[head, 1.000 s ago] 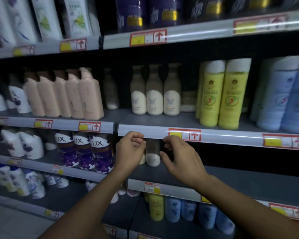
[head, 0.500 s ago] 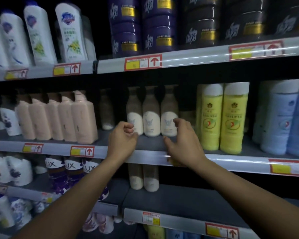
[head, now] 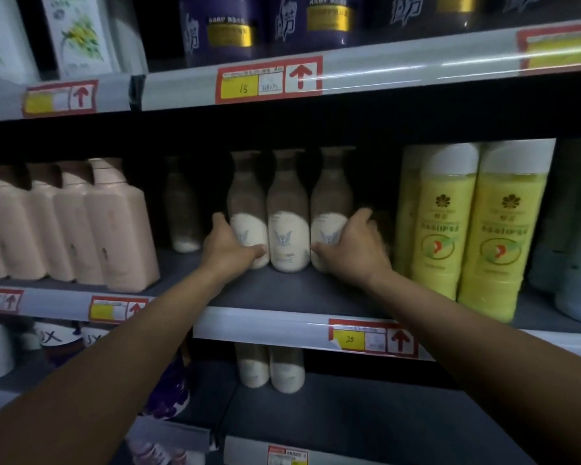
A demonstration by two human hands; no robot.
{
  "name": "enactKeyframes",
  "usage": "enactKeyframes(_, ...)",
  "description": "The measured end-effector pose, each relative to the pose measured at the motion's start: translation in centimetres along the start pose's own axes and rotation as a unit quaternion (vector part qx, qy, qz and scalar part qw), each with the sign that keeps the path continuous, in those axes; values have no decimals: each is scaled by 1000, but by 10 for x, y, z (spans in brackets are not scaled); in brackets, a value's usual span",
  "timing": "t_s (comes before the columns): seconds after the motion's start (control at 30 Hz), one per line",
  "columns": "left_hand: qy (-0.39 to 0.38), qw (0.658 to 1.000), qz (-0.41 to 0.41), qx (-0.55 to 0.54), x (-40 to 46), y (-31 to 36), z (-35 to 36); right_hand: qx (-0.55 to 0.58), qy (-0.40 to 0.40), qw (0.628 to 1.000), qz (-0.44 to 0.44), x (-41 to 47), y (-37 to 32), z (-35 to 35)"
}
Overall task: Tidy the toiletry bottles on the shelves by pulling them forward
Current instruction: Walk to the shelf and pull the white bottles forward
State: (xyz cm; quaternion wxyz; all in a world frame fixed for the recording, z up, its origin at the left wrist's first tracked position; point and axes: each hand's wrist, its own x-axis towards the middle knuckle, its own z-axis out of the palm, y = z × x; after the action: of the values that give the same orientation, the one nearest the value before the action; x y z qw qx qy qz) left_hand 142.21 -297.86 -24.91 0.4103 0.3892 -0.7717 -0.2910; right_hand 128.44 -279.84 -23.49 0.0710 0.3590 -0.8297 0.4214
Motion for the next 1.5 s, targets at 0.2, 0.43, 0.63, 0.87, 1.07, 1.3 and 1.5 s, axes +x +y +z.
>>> enactKeyframes(0.2, 16, 999, -6, -42, 2, -4, -2, -1, 12, 1000, 3, 4, 3, -3)
enactKeyframes(0.43, 48, 998, 7, -41, -31, 4, -20, 26, 36, 999, -25, -16, 2, -11)
enactKeyframes(0.63, 105, 993, 52, -21, -77, 14, -37, 63, 67, 992, -85, -51, -1, -24)
enactKeyframes(0.87, 158, 981, 103, -55, -117, 28, -69, 100, 117, 976, -156, -86, -18, -54)
enactKeyframes(1.07, 168, 976, 128, -50, -163, 28, -96, 98, 97, 970, -201, -131, -19, -60)
enactKeyframes(1.3, 159, 983, 88, -14, -207, -14, -88, 112, 47, 966, -230, -178, -6, -35)
enactKeyframes(1.5, 121, 992, 31, -26, -242, -65, -61, 139, -31, 964, -225, -207, 27, 10)
